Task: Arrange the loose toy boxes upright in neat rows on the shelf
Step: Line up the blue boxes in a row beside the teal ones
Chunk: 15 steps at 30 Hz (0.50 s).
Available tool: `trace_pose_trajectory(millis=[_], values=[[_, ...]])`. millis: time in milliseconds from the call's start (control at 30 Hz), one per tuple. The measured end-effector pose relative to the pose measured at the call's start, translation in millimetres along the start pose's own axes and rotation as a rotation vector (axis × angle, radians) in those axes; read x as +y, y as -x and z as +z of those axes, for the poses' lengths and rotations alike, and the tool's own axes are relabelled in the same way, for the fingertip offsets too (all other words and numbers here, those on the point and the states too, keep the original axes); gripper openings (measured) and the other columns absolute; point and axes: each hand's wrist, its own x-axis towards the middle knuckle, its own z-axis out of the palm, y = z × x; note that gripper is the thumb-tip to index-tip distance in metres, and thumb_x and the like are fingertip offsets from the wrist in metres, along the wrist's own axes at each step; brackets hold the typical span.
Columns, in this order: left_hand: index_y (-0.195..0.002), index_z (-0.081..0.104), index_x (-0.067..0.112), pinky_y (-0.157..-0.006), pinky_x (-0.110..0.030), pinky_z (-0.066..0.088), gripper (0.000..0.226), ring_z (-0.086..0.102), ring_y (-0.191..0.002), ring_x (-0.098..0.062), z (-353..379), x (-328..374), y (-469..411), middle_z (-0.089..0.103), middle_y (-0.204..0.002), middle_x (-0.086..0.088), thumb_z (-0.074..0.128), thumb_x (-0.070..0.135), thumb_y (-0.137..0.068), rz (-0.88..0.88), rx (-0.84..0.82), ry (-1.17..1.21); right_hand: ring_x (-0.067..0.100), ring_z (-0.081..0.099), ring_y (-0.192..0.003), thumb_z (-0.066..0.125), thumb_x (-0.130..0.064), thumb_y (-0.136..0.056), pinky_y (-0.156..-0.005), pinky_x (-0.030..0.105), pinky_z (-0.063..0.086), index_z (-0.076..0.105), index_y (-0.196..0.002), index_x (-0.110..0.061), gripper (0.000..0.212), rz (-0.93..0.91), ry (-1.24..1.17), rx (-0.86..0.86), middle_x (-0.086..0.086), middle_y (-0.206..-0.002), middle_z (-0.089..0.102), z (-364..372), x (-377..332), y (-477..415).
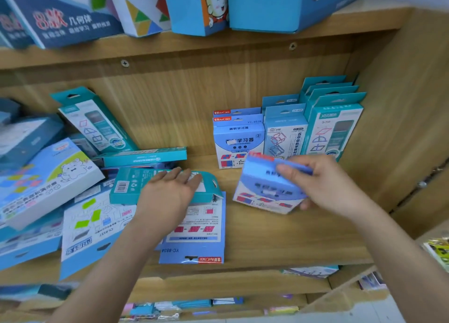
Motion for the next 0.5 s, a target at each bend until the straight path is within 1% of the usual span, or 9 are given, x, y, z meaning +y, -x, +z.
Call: trace_pose_trajectory(millis=[33, 67, 100, 133, 200, 267, 333, 400, 500], values=[[-0.119, 0.062, 0.018, -0.085, -0.04, 0.052, 0.062, 0.063, -0.111, -0.024, -2.3, -1.3, 1.6, 0.066, -0.12, -0.004, 0.08, 0.012, -0.06, 0.017, 0.079, 0.025, 0.018, 0.051, -0.043, 0.061, -0.034, -0.088, -0.038, 0.028, 0.048, 0.072, -0.083, -0.015, 0.023, 0.033, -0.055, 0.087, 0.017, -0.063, 0.06, -5.1, -2.7, -3.3], [-0.111, 0.068, 0.015, -0.075, -0.04, 0.056, 0.063, 0.068, -0.099, -0.025, -5.5, -3.1, 3.4, 0.071, -0.11, -0.004, 0.082, 0.005, -0.051, 0.021, 0.153, 0.075, 0.018, 0.046, -0.038, 0.06, -0.034, -0.089, -0.034, 0.025, 0.04, 0.07, -0.083, -0.01, 0.027, 0.052, -0.106, 0.146, 0.02, -0.062, 0.061, -8.9, -5.0, -5.7], [-0.108, 0.07, 0.014, -0.07, -0.039, 0.057, 0.064, 0.071, -0.091, -0.025, -8.9, -5.5, 4.5, 0.072, -0.105, -0.004, 0.082, 0.0, -0.046, 0.007, 0.217, 0.127, 0.018, 0.045, -0.037, 0.059, -0.034, -0.09, -0.033, 0.024, 0.036, 0.07, -0.083, -0.009, 0.029, 0.068, -0.151, 0.185, 0.02, -0.061, 0.064, -11.9, -6.2, -7.6], [-0.107, 0.07, 0.014, -0.067, -0.037, 0.056, 0.065, 0.071, -0.086, -0.024, -12.7, -8.2, 5.3, 0.073, -0.103, -0.004, 0.081, -0.002, -0.045, -0.014, 0.271, 0.181, 0.018, 0.045, -0.037, 0.059, -0.033, -0.09, -0.033, 0.023, 0.034, 0.07, -0.083, -0.008, 0.029, 0.081, -0.184, 0.216, 0.017, -0.06, 0.065, -14.8, -6.8, -8.7], [-0.11, 0.068, 0.017, -0.068, -0.038, 0.056, 0.064, 0.071, -0.085, -0.026, -19.1, -9.4, 6.8, 0.072, -0.105, -0.002, 0.078, -0.004, -0.05, -0.043, 0.351, 0.3, 0.016, 0.042, -0.034, 0.059, -0.032, -0.091, -0.032, 0.022, 0.032, 0.069, -0.083, -0.007, 0.028, 0.099, -0.221, 0.268, 0.011, -0.054, 0.063, -20.0, -5.9, -9.8], [-0.113, 0.065, 0.02, -0.072, -0.04, 0.058, 0.06, 0.07, -0.09, -0.026, -24.3, -4.6, 10.2, 0.071, -0.108, -0.001, 0.067, -0.004, -0.058, 0.003, 0.415, 0.391, 0.015, 0.039, -0.032, 0.06, -0.032, -0.09, -0.032, 0.02, 0.03, 0.07, -0.081, -0.008, 0.028, 0.1, -0.245, 0.31, 0.007, -0.049, 0.061, -25.9, -4.6, -10.5], [-0.113, 0.063, 0.023, -0.077, -0.036, 0.056, 0.057, 0.069, -0.093, -0.023, -31.3, 6.6, 16.4, 0.071, -0.109, 0.001, 0.051, 0.003, -0.061, 0.11, 0.461, 0.448, 0.015, 0.04, -0.032, 0.061, -0.033, -0.09, -0.032, 0.02, 0.03, 0.07, -0.08, -0.009, 0.027, 0.09, -0.244, 0.34, 0.006, -0.05, 0.062, -31.8, -4.1, -10.9], [-0.11, 0.067, 0.02, -0.082, -0.031, 0.053, 0.055, 0.068, -0.097, -0.018, -37.1, 22.4, 21.2, 0.071, -0.11, 0.002, 0.04, 0.007, -0.063, 0.246, 0.484, 0.456, 0.012, 0.043, -0.032, 0.063, -0.033, -0.089, -0.031, 0.018, 0.03, 0.069, -0.078, -0.009, 0.027, 0.079, -0.22, 0.368, 0.005, -0.051, 0.064, -36.5, -6.7, -10.7], [-0.106, 0.071, 0.018, -0.084, -0.033, 0.055, 0.048, 0.068, -0.1, -0.017, -39.2, 54.7, 22.8, 0.071, -0.11, 0.002, 0.042, 0.008, -0.069, 0.419, 0.49, 0.439, 0.006, 0.045, -0.03, 0.068, -0.031, -0.085, -0.031, 0.015, 0.029, 0.066, -0.076, -0.001, 0.031, 0.057, -0.176, 0.432, 0.003, -0.049, 0.062, -41.7, -12.0, -11.6]])
